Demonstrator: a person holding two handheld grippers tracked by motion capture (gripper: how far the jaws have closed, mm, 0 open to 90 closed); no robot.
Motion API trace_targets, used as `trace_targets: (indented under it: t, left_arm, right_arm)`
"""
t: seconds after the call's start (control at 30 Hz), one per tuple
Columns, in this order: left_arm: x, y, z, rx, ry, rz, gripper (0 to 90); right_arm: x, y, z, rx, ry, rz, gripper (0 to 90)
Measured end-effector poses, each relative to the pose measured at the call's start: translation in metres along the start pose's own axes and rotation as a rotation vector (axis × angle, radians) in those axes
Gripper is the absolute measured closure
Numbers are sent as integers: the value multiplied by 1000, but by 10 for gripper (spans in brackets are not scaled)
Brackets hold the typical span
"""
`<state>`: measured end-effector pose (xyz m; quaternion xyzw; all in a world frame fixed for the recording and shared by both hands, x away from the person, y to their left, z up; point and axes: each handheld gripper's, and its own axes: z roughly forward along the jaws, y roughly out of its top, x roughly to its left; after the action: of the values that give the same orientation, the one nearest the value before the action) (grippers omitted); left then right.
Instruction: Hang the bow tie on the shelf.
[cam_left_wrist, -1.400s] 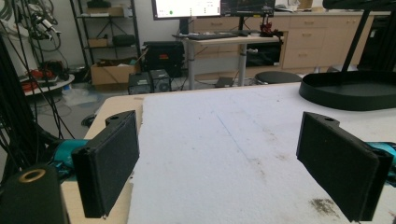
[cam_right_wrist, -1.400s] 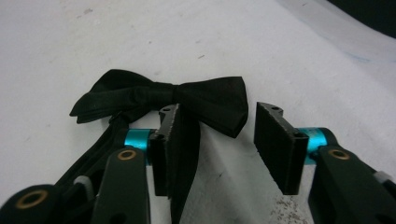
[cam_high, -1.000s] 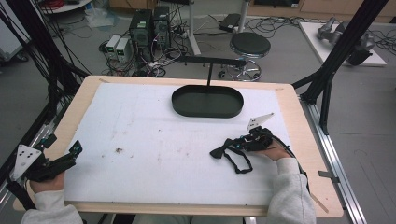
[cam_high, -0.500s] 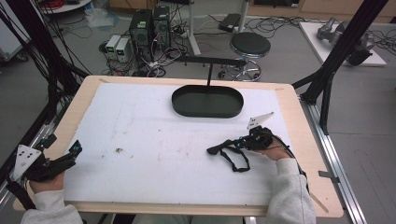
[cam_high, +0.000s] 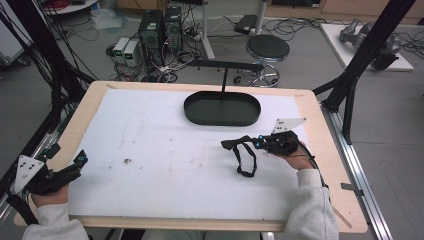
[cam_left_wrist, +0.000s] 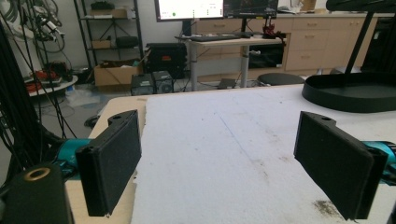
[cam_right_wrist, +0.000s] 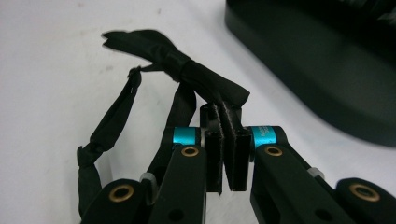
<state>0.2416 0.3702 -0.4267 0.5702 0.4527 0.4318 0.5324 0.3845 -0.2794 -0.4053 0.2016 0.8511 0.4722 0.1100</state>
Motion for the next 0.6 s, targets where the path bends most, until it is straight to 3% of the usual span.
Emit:
trace_targets:
  t: [0.1, 0.13, 0.17, 0.23, 0.3, 0.43, 0.53, 0.6]
  left_arm:
    - [0, 0, 0, -1, 0, -1, 151]
    - [0, 0, 0, 0, 1, 0, 151]
    - [0, 0, 0, 2, 1, 6, 151]
    - [-1, 0, 1, 0, 0, 12, 151]
    - [-2, 0, 1, 1, -2, 15, 151]
    - [-1, 0, 1, 0, -2, 12, 151]
    - [-1, 0, 0, -2, -1, 12, 151]
    - [-1, 0, 0, -2, 0, 15, 151]
  right_arm:
    - [-2, 5, -7, -68, -16, -5, 884]
    - [-2, 5, -7, -68, -16, -5, 884]
    - [-2, 9, -11, -111, -19, -3, 884]
    - [-2, 11, -13, -136, -22, -7, 885]
    - [1, 17, -15, -202, -27, -24, 885]
    - [3, 23, -17, -244, -43, -33, 885]
    - [1, 29, -21, -309, -36, -20, 885]
    - [1, 30, -22, -317, -46, -18, 884]
